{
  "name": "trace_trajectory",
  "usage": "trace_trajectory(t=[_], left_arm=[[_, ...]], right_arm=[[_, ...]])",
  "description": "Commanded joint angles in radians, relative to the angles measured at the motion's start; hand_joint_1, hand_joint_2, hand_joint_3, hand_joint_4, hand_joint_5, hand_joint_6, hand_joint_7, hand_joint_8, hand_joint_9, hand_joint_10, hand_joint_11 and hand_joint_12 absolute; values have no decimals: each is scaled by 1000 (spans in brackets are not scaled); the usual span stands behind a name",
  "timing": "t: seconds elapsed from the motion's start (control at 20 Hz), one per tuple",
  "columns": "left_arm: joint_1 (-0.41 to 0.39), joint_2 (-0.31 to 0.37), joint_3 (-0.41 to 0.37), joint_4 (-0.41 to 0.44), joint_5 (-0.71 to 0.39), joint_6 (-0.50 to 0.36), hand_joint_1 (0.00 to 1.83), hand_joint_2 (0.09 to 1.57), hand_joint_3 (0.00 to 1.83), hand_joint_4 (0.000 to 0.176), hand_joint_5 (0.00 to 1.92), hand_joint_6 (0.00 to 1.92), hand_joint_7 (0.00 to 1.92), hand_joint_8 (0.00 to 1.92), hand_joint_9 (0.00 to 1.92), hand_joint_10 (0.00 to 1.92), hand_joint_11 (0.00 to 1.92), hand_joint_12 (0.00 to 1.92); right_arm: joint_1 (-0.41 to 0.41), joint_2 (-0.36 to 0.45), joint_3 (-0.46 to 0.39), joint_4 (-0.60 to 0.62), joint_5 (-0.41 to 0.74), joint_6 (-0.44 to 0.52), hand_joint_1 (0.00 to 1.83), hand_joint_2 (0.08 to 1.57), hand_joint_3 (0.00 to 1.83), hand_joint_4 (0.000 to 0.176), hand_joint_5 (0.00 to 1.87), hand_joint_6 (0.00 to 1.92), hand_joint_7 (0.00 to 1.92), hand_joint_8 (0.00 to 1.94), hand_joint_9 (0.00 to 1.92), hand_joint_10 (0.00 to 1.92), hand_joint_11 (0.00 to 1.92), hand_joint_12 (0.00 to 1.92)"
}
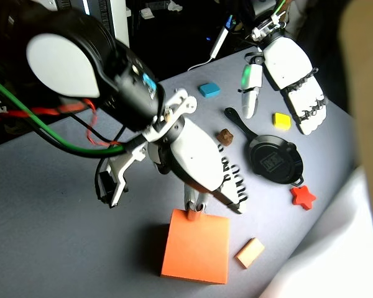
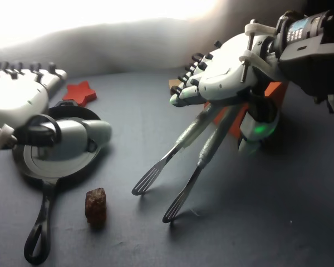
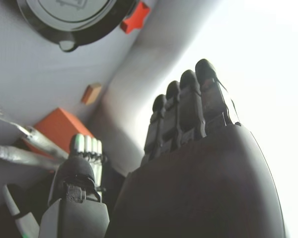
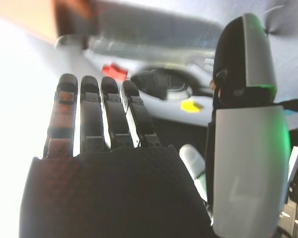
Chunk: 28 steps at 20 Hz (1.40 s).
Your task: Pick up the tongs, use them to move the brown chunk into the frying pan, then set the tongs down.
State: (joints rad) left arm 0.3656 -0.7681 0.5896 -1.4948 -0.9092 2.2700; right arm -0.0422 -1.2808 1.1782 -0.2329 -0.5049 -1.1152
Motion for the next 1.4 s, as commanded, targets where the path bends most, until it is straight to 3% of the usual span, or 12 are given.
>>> trace_trajectory(t=[0.0, 0.15, 0.4, 0.7, 0.95, 1.35], left_arm=[[-9, 9, -5, 44, -31, 1, 0, 1141, 1, 0, 32, 1, 54, 0, 49, 0, 0, 197], [-9, 9, -14, -6, -32, 2, 0, 1143, 0, 0, 43, 2, 67, 2, 53, 1, 0, 175], [-3, 8, -17, -5, -64, 4, 0, 1140, 0, 0, 55, 0, 78, 0, 65, 1, 0, 258], [1, 5, -29, -7, -127, 2, 0, 1142, 0, 0, 65, 5, 86, 3, 68, 3, 0, 223], [5, 2, -47, -36, -187, 0, 0, 1143, 0, 0, 62, 1, 88, 1, 73, 3, 0, 235], [18, -3, -55, -58, -235, -24, 0, 1141, 2, 0, 66, 1, 106, 3, 94, 4, 0, 294]], right_arm=[[1, 0, 5, -17, 86, -6, 979, 877, 0, 0, 0, 0, 0, 0, 0, 0, 0, 0], [-23, -26, 33, -18, 100, -12, 982, 876, 0, 0, 0, 0, 0, 0, 0, 0, 0, 0], [-48, -49, 63, -18, 124, -19, 960, 864, 0, 0, 0, 0, 0, 0, 0, 0, 0, 0], [-74, -83, 104, -18, 143, -3, 937, 854, 0, 0, 0, 0, 0, 0, 0, 0, 0, 0], [-89, -100, 114, -18, 150, -26, 1026, 872, 0, 0, 0, 0, 0, 0, 0, 0, 0, 0], [-100, -111, 119, -18, 155, -33, 1024, 944, 25, 0, 19, 8, 23, 9, 14, 6, 18, 10]])
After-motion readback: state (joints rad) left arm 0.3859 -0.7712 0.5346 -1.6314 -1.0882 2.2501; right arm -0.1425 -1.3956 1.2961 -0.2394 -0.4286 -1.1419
